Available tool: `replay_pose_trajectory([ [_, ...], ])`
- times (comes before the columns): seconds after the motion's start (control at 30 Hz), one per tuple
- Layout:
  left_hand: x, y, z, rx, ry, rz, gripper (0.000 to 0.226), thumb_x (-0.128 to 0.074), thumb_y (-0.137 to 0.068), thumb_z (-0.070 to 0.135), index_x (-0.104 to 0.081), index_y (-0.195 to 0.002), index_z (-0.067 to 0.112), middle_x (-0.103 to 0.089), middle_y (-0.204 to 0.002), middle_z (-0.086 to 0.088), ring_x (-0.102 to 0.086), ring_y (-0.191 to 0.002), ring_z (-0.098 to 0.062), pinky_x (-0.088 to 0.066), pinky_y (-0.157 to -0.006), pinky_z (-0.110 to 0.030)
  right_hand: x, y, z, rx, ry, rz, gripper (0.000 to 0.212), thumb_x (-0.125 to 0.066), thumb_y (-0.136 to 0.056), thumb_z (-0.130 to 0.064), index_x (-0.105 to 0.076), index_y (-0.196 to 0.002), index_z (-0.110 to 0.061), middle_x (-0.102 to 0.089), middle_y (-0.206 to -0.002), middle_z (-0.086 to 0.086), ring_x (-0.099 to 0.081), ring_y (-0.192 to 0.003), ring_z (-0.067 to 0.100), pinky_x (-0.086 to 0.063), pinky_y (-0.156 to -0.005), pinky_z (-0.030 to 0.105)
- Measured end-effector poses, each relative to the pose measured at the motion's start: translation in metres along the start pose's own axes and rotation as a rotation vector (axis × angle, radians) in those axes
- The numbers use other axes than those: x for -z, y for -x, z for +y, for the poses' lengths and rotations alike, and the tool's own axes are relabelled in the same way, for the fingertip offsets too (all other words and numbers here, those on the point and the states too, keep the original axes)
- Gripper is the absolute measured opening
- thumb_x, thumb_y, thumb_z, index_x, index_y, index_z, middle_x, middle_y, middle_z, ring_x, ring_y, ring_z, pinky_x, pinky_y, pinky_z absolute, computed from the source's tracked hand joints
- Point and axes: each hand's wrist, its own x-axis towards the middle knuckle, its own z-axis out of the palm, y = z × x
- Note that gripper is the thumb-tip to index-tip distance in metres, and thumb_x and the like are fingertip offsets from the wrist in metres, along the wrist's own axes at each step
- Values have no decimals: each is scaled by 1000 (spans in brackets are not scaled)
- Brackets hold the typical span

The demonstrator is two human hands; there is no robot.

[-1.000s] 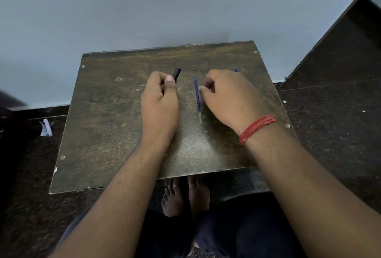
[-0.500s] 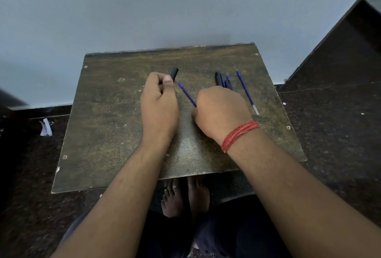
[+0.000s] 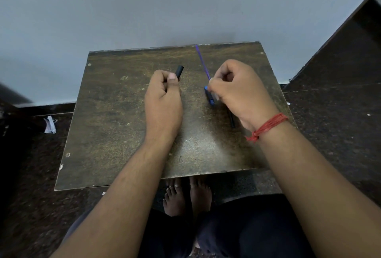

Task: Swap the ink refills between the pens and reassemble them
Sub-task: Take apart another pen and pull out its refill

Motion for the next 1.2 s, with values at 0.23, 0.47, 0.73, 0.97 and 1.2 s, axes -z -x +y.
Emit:
replay_pose_trajectory([
  [0.23,-3,4,0,-43,-51,-85,25,-44,-102,31,-49,-79,25,-50,-70,-1,-41,-60,-13,-36,-56,-34,1,-7,9,-221,-750,17,13,-62,-91,8,-59,-100,-2,-65,-73,10,-64,-62,16,-53,-57,25],
  [0.47,-4,9,2,-125,-140,-187,26,-46,-103,24,-48,-77,28,-50,-68,3,-41,-60,-7,-35,-56,-26,5,-11,8,-230,-884,84,16,-66,-89,3,-58,-91,-10,-72,-84,11,-67,-68,15,-54,-60,24],
  [0.73,-5,10,2,-176,-145,-222,21,-48,-102,24,-52,-81,23,-49,-65,5,-40,-57,-6,-34,-54,-28,2,-10,10,-62,-649,25,21,-78,-76,-12,-63,-88,-19,-72,-90,16,-65,-72,14,-44,-58,26],
  [0.97,-4,11,5,-178,-146,-226,24,-48,-103,22,-50,-79,28,-50,-65,6,-40,-56,-4,-33,-53,-24,5,-12,10,-25,-694,72,22,-77,-71,-13,-61,-86,-16,-69,-87,14,-62,-67,13,-41,-56,26],
  [1.2,-6,11,3,-191,-144,-220,24,-48,-101,24,-49,-78,29,-49,-64,6,-41,-57,-5,-34,-55,-27,1,-12,15,-7,-543,39,20,-78,-73,-17,-63,-85,-21,-71,-85,19,-63,-74,17,-42,-59,27],
])
